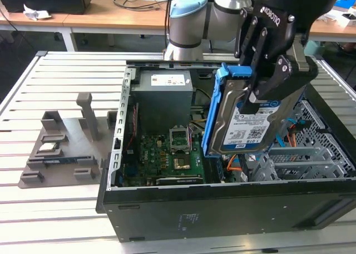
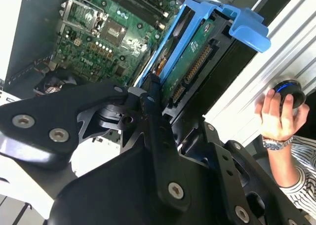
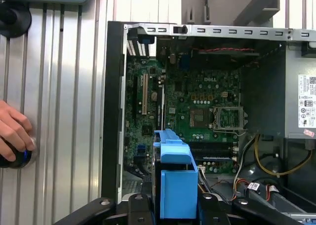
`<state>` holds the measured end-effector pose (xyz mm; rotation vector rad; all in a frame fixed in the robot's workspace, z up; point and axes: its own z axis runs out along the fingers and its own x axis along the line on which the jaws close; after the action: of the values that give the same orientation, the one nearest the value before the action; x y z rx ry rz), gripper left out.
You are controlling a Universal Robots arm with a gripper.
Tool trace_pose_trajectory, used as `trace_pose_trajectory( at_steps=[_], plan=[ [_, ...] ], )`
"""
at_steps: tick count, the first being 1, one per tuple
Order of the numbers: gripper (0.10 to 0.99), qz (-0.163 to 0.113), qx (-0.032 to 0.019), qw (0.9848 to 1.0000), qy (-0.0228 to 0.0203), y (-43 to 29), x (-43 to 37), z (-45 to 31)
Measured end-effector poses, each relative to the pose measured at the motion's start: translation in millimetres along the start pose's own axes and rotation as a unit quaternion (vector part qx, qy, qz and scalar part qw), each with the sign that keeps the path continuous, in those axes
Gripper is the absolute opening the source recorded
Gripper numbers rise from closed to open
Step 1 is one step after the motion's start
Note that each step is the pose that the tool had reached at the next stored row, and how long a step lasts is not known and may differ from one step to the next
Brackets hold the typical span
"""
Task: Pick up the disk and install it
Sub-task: 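Pick up the disk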
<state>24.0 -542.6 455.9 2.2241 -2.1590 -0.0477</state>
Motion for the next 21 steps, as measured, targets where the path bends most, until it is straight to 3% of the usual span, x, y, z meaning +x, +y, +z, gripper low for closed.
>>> trace_pose_trajectory(
  at_steps=[6, 10, 15, 17, 21],
  plan=[
    [0.365, 0.000, 0.0000, 1.0000, 0.0000, -17.8, 0.6, -0.9],
    [0.365, 0.000, 0.0000, 1.0000, 0.0000, -37.1, 1.1, -1.9],
    [0.365, 0.000, 0.0000, 1.0000, 0.0000, -50.3, 1.5, -2.6],
    [0.365, 0.000, 0.0000, 1.0000, 0.0000, -59.8, 1.8, -3.0],
    [0.365, 0.000, 0.0000, 1.0000, 0.0000, -71.3, 2.2, -3.6]
  ],
)
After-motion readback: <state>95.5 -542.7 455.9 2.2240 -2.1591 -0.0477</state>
